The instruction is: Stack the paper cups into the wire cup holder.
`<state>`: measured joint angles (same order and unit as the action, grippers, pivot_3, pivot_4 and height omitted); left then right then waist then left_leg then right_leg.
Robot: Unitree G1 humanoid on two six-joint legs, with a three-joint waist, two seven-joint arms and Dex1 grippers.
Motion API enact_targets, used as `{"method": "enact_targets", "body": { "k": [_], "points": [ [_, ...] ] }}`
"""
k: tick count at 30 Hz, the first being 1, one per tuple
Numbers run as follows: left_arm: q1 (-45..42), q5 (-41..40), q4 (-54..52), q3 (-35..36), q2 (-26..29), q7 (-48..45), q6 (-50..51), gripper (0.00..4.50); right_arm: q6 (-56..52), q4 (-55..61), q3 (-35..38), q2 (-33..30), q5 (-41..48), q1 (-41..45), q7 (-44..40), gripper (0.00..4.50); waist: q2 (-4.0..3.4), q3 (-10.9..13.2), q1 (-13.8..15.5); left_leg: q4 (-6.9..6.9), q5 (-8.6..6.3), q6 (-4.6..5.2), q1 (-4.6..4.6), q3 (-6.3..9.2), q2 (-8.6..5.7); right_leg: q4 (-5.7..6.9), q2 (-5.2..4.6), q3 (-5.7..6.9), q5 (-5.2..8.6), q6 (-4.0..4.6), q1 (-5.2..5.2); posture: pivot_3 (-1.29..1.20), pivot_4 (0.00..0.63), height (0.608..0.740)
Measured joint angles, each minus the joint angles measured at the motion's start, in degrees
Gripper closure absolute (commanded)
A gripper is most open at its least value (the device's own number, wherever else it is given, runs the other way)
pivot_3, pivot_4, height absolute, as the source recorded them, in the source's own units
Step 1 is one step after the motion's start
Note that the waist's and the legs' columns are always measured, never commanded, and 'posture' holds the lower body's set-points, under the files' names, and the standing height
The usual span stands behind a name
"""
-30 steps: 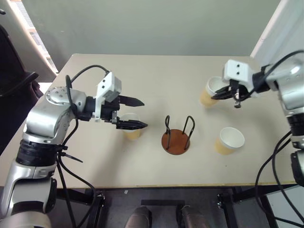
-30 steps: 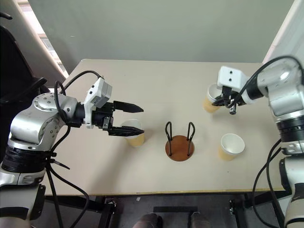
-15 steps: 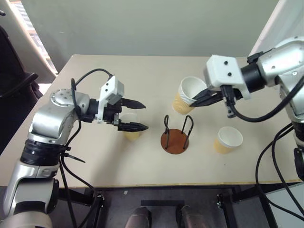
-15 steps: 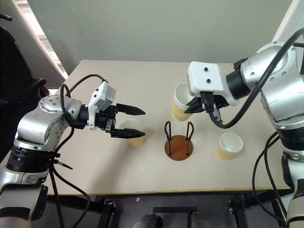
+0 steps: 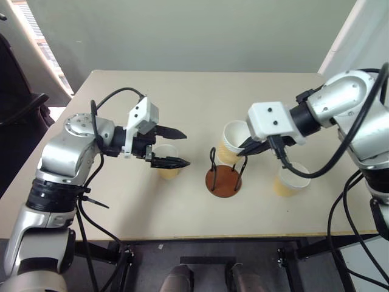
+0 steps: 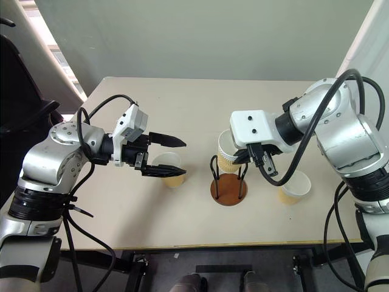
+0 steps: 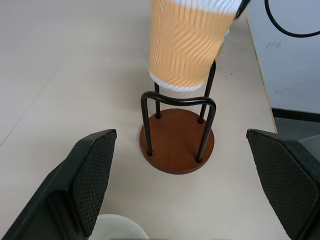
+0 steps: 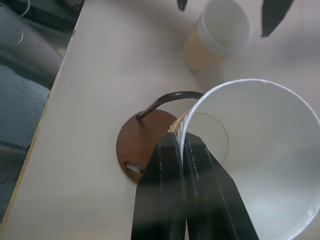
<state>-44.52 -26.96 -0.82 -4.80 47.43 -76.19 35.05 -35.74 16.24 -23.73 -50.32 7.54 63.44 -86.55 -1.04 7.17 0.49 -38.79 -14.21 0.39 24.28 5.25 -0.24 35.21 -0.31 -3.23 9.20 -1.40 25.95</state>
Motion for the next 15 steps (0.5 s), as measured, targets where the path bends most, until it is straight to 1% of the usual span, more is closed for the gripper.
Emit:
{"method": "enact_targets", "body": {
  "k": [3,6,9,12,15],
  "points": [
    [0.0,0.0,0.0,0.0,-0.07,0.07,-0.04,0.0,1.99,-0.23,-1.48,-0.04,-1.82,-0.49,-0.01,4.47,0.0,0.0,-0.01,-0.02,0.0,0.01,0.0,0.0,0.0,0.01,0.0,0.0,-0.06,-0.11,0.0,0.0,0.15,0.74],
    [0.0,0.0,-0.01,0.0,-0.1,0.13,-0.06,0.0,3.64,-0.56,-2.6,0.05,-3.39,-0.92,-0.02,3.91,0.0,0.0,-0.01,-0.04,-0.01,0.02,0.0,0.0,0.0,0.02,0.0,0.0,-0.07,-0.12,0.0,0.0,0.15,0.74],
    [0.01,0.0,-0.07,0.0,-0.09,0.28,-0.06,0.0,3.68,-1.11,-2.79,0.55,-3.84,-0.9,-0.04,2.95,0.0,0.0,-0.02,-0.05,-0.01,0.02,0.0,0.0,0.0,0.02,0.0,0.0,-0.07,-0.12,0.0,0.0,0.15,0.74],
    [0.02,-0.02,-0.4,0.0,-0.15,0.51,-0.06,0.0,2.31,-1.84,-2.78,2.63,-3.8,-0.73,0.51,1.94,0.0,0.0,-0.08,-0.05,0.0,0.01,0.0,0.0,0.0,0.04,0.0,0.0,-0.07,-0.11,0.0,0.0,0.15,0.74],
    [0.05,0.09,-0.47,0.01,-0.21,1.7,-0.06,0.0,-0.02,-2.55,-2.03,3.5,-3.4,-0.3,2.28,1.94,0.0,0.0,-0.03,-0.07,0.0,0.02,0.01,0.0,0.0,0.03,0.0,0.01,-0.07,-0.11,0.0,0.0,0.15,0.74]
  ]
}}
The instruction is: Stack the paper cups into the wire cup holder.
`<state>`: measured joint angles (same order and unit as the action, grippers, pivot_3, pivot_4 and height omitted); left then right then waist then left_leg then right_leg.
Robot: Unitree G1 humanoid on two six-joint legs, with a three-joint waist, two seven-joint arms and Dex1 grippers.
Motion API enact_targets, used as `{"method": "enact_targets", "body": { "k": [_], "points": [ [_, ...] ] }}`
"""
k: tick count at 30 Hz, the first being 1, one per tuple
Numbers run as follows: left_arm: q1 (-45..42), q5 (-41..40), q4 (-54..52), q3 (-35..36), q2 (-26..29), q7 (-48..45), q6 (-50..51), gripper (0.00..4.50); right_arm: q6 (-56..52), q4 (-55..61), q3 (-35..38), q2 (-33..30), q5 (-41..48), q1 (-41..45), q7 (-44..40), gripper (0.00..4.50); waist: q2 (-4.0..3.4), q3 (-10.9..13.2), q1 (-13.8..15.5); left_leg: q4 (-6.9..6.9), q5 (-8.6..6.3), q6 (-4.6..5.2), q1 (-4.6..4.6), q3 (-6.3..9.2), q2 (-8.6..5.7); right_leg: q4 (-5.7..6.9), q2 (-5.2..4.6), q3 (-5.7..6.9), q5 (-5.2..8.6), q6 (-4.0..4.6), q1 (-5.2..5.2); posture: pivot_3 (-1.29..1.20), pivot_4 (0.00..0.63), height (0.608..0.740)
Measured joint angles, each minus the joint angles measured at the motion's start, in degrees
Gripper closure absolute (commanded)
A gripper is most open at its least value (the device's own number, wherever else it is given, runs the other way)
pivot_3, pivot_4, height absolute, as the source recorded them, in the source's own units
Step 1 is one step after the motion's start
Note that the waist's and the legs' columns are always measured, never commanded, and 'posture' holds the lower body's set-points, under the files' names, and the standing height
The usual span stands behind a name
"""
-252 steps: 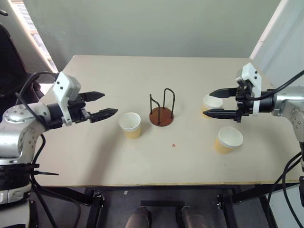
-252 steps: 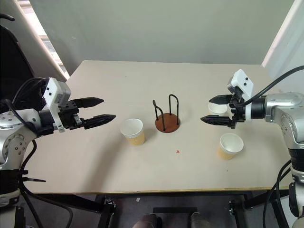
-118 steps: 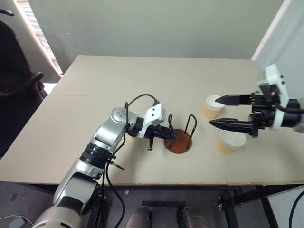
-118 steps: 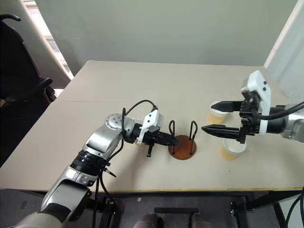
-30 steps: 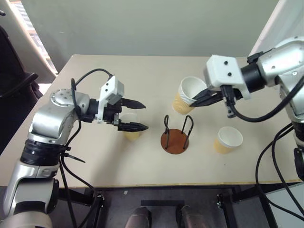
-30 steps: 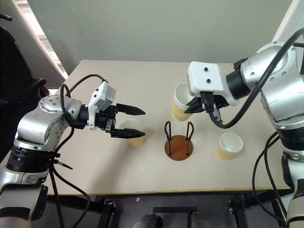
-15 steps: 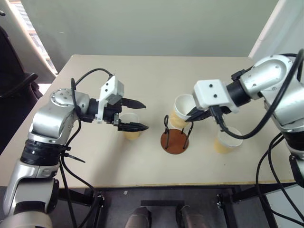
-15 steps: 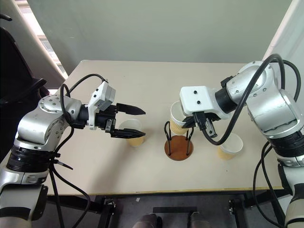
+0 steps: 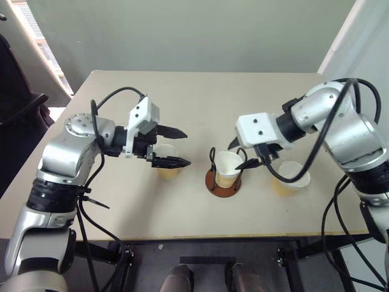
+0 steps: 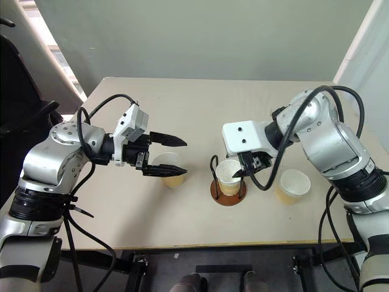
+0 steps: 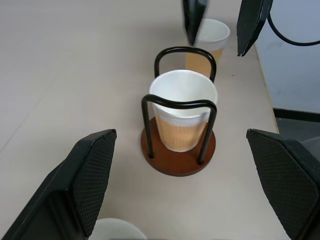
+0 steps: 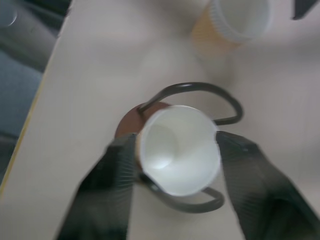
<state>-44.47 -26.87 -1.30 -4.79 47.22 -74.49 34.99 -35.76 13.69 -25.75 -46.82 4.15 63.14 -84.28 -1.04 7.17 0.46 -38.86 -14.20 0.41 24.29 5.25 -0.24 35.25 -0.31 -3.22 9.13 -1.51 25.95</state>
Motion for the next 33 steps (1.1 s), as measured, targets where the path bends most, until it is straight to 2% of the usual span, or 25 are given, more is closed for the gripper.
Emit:
{"method": "enact_targets", "body": {
  "k": [3,7,13,17,23,33],
  "points": [
    [0.07,1.32,-0.15,0.0,0.32,1.51,-0.07,0.0,-3.61,0.17,2.81,0.09,1.88,0.01,1.3,1.94,0.0,0.0,0.0,-0.01,0.0,0.0,0.01,-0.01,0.0,-0.04,0.0,0.0,0.01,0.02,-0.01,0.0,0.15,0.74],
    [0.85,4.38,-2.85,-0.21,3.06,2.93,-1.17,0.0,-14.29,0.78,11.22,1.19,9.42,-0.04,4.02,1.94,0.0,0.0,-0.03,0.02,0.16,-0.28,0.02,-0.02,0.0,-0.12,0.04,-0.01,0.12,0.18,-0.01,0.0,0.15,0.74],
    [3.13,10.75,-10.28,-3.89,11.52,3.4,-0.74,0.0,-29.76,2.45,21.41,1.48,22.07,0.03,7.67,1.94,0.0,0.0,-0.04,0.08,0.3,-0.53,0.03,-0.04,0.0,-0.2,0.05,-0.05,0.25,0.3,-0.01,0.0,0.15,0.74],
    [5.84,16.24,-12.02,-7.03,15.29,3.74,-0.92,0.0,-34.1,2.68,24.59,1.47,27.72,0.04,9.53,1.94,0.0,0.0,-0.01,0.19,0.12,-0.22,0.0,-0.02,0.0,-0.11,0.05,-0.04,0.29,0.37,0.05,0.0,0.15,0.74],
    [6.31,21.37,-11.73,-11.09,14.79,4.99,0.01,0.0,-34.6,2.86,25.03,1.49,32.9,0.04,12.11,1.94,0.0,0.0,0.02,0.22,0.05,-0.11,-0.05,0.01,0.0,0.14,0.03,-0.02,0.3,0.45,0.12,0.0,0.15,0.74],
    [3.41,26.86,-7.83,-14.58,9.84,5.63,-4.16,0.0,-34.1,3.06,24.66,0.05,36.26,0.06,14.76,1.94,0.0,0.0,0.0,0.23,0.04,-0.13,-0.07,0.02,-0.01,0.4,0.03,-0.02,0.33,0.56,0.23,0.0,0.15,0.74]
  ]
}}
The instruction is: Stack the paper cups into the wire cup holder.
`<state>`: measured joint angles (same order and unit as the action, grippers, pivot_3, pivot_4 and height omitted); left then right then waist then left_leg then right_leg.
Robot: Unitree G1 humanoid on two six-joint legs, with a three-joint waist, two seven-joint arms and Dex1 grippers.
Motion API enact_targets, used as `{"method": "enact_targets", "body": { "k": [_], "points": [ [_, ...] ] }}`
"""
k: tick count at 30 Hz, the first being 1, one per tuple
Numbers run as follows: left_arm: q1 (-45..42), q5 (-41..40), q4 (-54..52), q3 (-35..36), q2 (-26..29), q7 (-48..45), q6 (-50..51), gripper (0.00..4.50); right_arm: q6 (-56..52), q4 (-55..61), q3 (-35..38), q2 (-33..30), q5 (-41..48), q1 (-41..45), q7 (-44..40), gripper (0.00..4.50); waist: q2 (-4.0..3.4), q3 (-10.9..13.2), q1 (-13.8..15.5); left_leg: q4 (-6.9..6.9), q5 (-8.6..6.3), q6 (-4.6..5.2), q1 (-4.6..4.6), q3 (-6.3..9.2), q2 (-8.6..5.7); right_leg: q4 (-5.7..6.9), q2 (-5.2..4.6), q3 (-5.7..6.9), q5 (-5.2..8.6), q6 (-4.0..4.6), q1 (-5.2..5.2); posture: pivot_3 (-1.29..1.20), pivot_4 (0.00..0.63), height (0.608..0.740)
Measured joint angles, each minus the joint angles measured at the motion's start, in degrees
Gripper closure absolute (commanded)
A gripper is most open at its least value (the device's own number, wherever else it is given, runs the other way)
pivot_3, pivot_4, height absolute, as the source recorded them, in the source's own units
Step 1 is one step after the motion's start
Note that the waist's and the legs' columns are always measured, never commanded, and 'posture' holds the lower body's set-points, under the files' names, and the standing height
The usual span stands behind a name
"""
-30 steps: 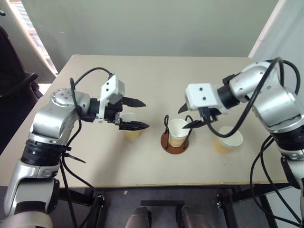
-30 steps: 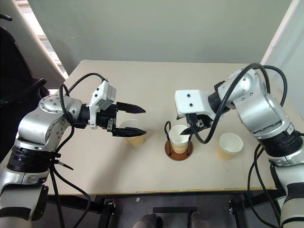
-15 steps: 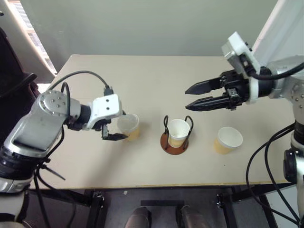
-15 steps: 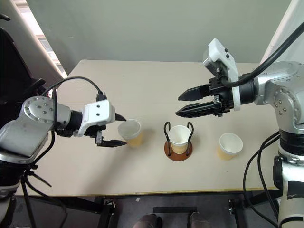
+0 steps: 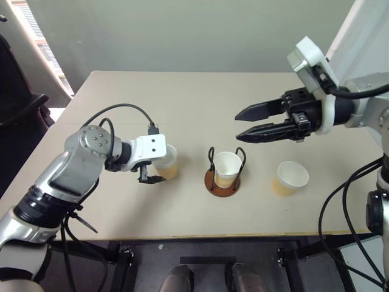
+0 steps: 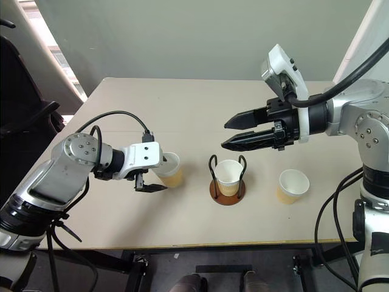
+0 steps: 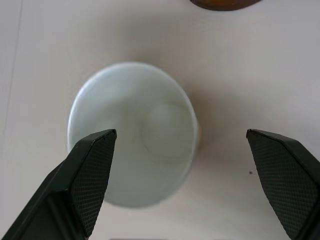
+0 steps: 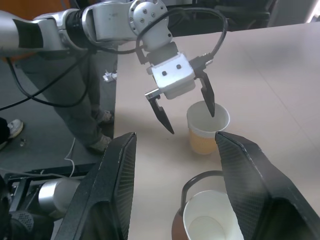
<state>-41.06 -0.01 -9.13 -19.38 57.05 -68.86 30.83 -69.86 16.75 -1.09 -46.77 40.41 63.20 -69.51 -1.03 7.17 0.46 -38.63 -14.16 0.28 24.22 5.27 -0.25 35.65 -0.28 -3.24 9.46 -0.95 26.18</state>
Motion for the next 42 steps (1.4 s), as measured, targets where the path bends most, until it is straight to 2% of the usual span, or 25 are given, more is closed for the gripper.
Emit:
{"method": "enact_targets", "body": {
  "k": [9,10,12,18,22,23,35,42],
  "points": [
    [0.12,1.79,3.14,-0.35,-0.88,-1.95,-5.38,0.0,0.15,0.49,-0.04,-0.82,2.09,-0.12,1.78,1.94,0.0,0.0,0.01,-0.01,0.0,-0.01,-0.03,0.01,0.0,0.2,0.0,0.0,0.05,0.06,0.04,0.0,0.15,0.74],
    [0.12,1.96,3.72,-0.39,-1.13,-2.02,-6.16,0.18,0.32,0.63,-0.04,-0.88,2.2,-0.22,1.9,1.92,0.0,0.0,0.02,-0.01,0.0,-0.01,-0.03,0.01,0.0,0.21,0.0,0.0,0.05,0.06,0.04,0.0,0.15,0.74],
    [0.02,2.84,5.7,-0.57,-2.08,-1.99,-8.94,0.62,1.33,1.03,-0.04,-1.29,2.23,-1.07,1.97,1.9,0.01,-0.01,0.07,-0.03,0.0,-0.01,-0.05,0.01,0.0,0.22,-0.01,0.0,0.05,0.06,0.02,0.0,0.15,0.74],
    [-1.06,6.79,15.67,-1.63,-5.35,-0.89,-18.91,2.77,3.3,1.53,-0.1,-1.48,2.57,-3.21,2.08,1.9,0.01,-0.01,0.03,-0.06,0.0,0.0,-0.05,0.02,0.0,0.27,-0.01,0.0,0.04,0.05,0.04,0.0,0.15,0.74],
    [-1.88,6.64,18.45,-1.58,-6.38,-1.93,-23.51,4.23,3.85,1.63,-0.1,-1.83,2.73,-3.8,2.29,1.9,0.01,-0.01,0.07,-0.07,0.0,0.0,-0.02,0.02,-0.01,0.25,-0.01,0.01,0.03,0.03,0.04,0.0,0.15,0.74],
    [-2.23,6.37,18.52,-1.57,-6.67,-2.41,-23.84,4.44,4.48,1.64,-0.09,-1.82,2.73,-4.0,2.53,1.9,0.01,-0.01,0.08,-0.08,0.0,0.0,0.0,0.02,-0.01,0.24,-0.01,0.01,0.03,0.02,0.04,0.0,0.15,0.74],
    [-12.06,-3.5,16.6,3.59,-7.97,-11.64,-18.55,4.44,15.51,1.26,1.62,-5.27,2.39,-11.11,-0.37,1.9,0.02,-0.01,0.17,-0.17,-0.02,0.04,0.1,0.01,-0.01,0.21,-0.01,0.01,-0.08,-0.19,0.04,0.0,0.15,0.74],
    [-23.22,-10.13,15.13,3.57,-13.42,-18.26,-13.17,4.44,23.36,-2.76,1.59,-9.05,-1.45,-15.44,-4.73,1.9,0.02,-0.01,0.29,-0.45,-0.19,0.32,0.23,-0.06,-0.02,0.15,-0.09,0.0,-0.34,-0.62,-0.02,0.0,0.15,0.74]
  ]
}}
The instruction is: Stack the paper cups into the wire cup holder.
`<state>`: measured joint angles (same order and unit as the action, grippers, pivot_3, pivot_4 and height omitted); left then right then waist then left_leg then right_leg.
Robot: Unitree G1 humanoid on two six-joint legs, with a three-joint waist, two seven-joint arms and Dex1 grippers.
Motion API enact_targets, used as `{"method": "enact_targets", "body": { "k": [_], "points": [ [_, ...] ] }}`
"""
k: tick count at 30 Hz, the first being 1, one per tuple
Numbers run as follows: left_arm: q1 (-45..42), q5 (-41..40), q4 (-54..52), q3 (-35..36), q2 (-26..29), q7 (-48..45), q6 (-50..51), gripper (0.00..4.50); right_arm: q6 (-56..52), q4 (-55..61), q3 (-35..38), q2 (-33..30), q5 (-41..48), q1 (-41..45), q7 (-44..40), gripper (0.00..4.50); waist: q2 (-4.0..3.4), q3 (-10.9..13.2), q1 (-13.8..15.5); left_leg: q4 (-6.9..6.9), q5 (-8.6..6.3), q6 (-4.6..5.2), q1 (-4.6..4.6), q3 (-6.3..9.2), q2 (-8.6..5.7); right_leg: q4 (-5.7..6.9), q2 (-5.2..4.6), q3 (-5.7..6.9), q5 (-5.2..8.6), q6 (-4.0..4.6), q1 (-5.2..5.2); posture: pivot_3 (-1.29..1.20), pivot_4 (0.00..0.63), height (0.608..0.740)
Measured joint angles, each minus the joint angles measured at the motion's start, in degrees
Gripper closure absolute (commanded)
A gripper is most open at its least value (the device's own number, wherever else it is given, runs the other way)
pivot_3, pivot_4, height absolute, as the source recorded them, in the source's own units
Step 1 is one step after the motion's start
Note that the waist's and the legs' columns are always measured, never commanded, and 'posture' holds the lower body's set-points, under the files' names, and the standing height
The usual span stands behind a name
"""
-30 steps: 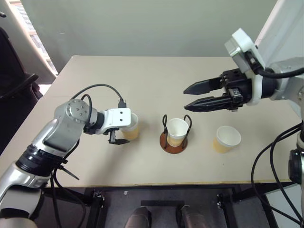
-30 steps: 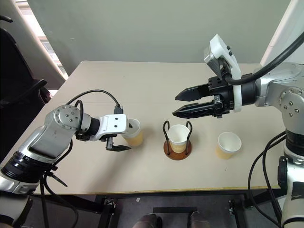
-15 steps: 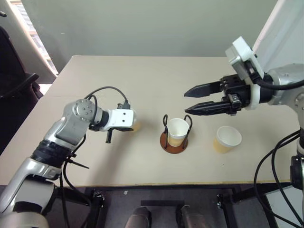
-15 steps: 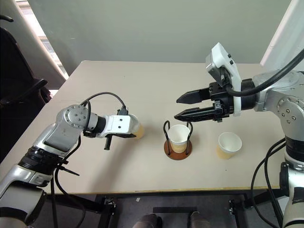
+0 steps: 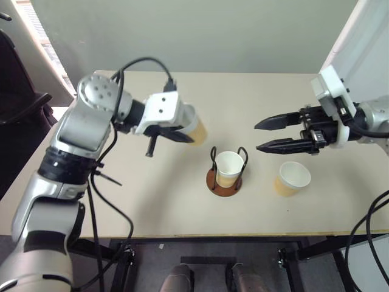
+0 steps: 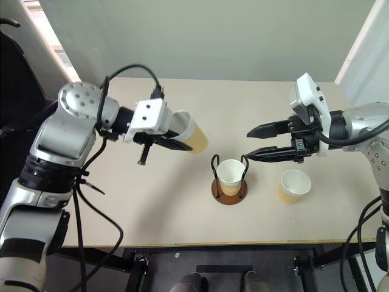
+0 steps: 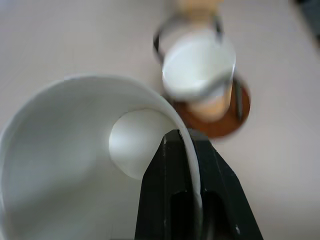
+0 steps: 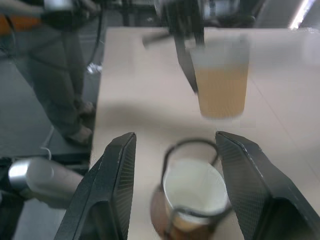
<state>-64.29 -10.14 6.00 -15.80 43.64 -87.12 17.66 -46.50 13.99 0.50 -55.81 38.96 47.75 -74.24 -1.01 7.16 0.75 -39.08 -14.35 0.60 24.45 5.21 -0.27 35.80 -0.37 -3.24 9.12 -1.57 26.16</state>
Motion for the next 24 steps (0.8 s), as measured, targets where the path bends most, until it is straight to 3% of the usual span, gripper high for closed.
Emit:
{"method": "enact_targets", "body": {
  "k": [6,12,24],
  "points": [
    [-7.43,-1.14,3.84,-2.12,-6.89,-2.72,-0.27,4.44,2.63,-0.06,-2.29,-5.36,-3.51,-2.35,-4.11,1.9,0.0,0.01,0.16,-0.06,-0.02,0.05,0.05,-0.01,0.0,-0.04,-0.02,0.0,-0.03,-0.14,-0.06,0.0,0.15,0.74],
    [-9.33,-1.04,8.36,-5.42,-10.68,-2.98,-3.8,4.44,3.38,0.19,-3.88,-10.28,-6.55,-2.15,-6.14,1.9,0.0,0.01,0.13,-0.05,-0.11,0.2,0.07,-0.05,0.01,-0.33,-0.01,0.0,-0.11,-0.32,-0.13,0.0,0.15,0.74],
    [-9.55,-3.86,10.3,-15.32,-10.57,-3.05,-8.72,4.44,-3.48,2.15,-4.12,-14.18,-5.38,8.82,-8.56,1.9,-0.01,0.01,0.36,-0.32,-0.18,0.33,0.46,-0.04,0.01,-0.86,0.0,-0.01,-0.2,-0.68,-0.12,0.0,0.15,0.74]
  ]
}}
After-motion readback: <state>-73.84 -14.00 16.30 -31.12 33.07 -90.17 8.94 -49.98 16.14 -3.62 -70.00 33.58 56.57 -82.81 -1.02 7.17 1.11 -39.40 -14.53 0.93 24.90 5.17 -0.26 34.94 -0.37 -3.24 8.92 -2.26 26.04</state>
